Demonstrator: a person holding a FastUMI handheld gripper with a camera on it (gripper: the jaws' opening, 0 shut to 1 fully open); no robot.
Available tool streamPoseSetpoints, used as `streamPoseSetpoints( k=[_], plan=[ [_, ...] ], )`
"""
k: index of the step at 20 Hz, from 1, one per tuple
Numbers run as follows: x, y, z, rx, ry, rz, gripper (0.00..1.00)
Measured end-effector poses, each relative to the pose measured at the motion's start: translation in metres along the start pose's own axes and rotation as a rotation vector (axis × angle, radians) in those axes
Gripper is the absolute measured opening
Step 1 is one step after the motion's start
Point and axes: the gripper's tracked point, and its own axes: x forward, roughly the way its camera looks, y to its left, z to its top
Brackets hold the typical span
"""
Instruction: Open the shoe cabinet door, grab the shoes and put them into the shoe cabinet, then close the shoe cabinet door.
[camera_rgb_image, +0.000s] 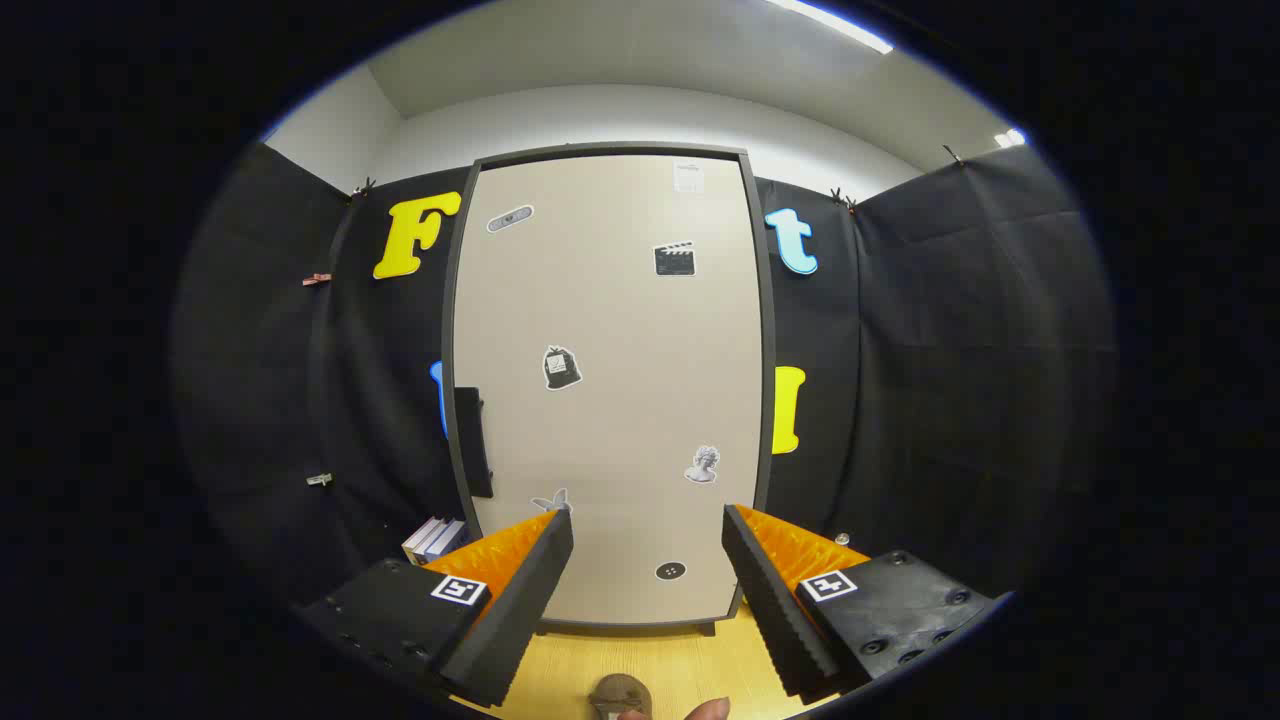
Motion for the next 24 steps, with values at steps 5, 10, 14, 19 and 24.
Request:
streamPoseSetpoints(
  k=[5, 10, 14, 19, 24],
  plan=[
    [-0.002, 0.002, 0.002, -0.002, -0.003, -0.003, 0.98],
    [-0.003, 0.004, 0.002, -0.008, -0.002, -0.008, 0.98],
    [-0.004, 0.008, 0.002, -0.007, -0.003, -0.006, 0.98],
    [-0.006, 0.014, 0.002, -0.001, -0.002, 0.000, 0.98],
    [0.001, 0.046, 0.021, 0.015, -0.033, 0.050, 0.98]
  ],
)
